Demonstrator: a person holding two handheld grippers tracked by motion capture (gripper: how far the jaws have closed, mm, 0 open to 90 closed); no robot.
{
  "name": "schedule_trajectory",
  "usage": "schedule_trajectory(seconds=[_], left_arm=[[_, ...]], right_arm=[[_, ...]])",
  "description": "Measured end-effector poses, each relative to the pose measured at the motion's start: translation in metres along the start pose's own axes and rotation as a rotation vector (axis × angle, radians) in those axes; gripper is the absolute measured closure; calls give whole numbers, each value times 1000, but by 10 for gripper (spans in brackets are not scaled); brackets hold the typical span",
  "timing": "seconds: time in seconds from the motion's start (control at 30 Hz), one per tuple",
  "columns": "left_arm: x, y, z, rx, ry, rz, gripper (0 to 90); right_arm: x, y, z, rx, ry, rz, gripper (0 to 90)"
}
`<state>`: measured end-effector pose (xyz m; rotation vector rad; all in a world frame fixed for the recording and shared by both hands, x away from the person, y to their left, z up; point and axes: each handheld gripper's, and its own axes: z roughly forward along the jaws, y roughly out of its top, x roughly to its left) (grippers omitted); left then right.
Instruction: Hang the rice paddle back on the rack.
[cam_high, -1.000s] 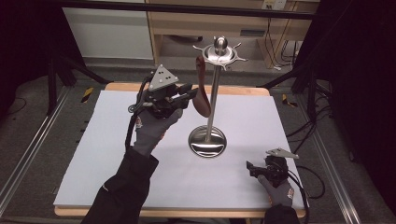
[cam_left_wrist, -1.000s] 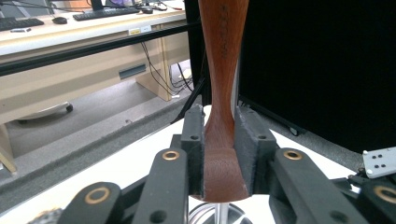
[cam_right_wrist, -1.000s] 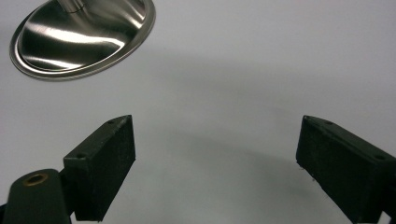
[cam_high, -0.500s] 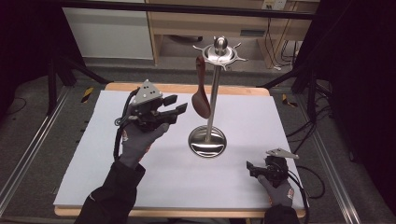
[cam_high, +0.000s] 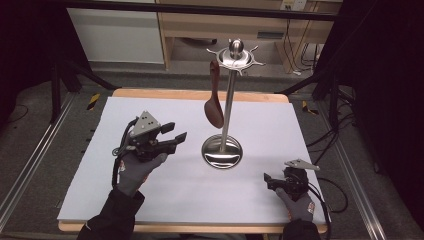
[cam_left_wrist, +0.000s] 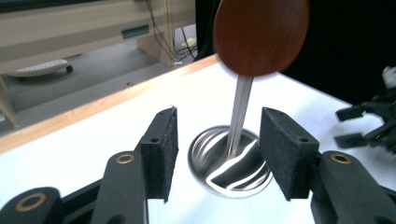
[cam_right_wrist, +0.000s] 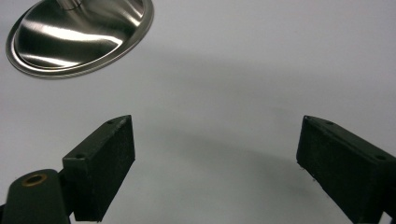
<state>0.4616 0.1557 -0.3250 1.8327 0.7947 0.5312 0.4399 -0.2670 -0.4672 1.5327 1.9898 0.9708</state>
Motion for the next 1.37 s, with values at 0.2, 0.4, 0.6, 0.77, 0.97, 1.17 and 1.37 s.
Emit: schedule_trajectory(seconds=[0.2,0.4,0.6,0.77,0.97,1.17,1.37], left_arm=[[6,-22,0,29,17,-13,448],[14,-46,0,55,45,-29,430],[22,-69,-3,89,72,-34,417],[31,-90,-10,106,104,-58,405],[39,-106,-15,119,128,-74,389],[49,-127,-20,136,166,-95,378],[60,-143,-26,157,204,-129,372]], right_arm=[[1,0,1,4,-3,2,117],[0,-1,1,4,-4,3,116],[1,-1,1,7,-3,12,115],[1,-2,1,12,-5,16,115],[0,-2,1,12,-9,10,115],[0,-3,2,19,-8,19,113],[-2,-3,2,22,-10,12,113]])
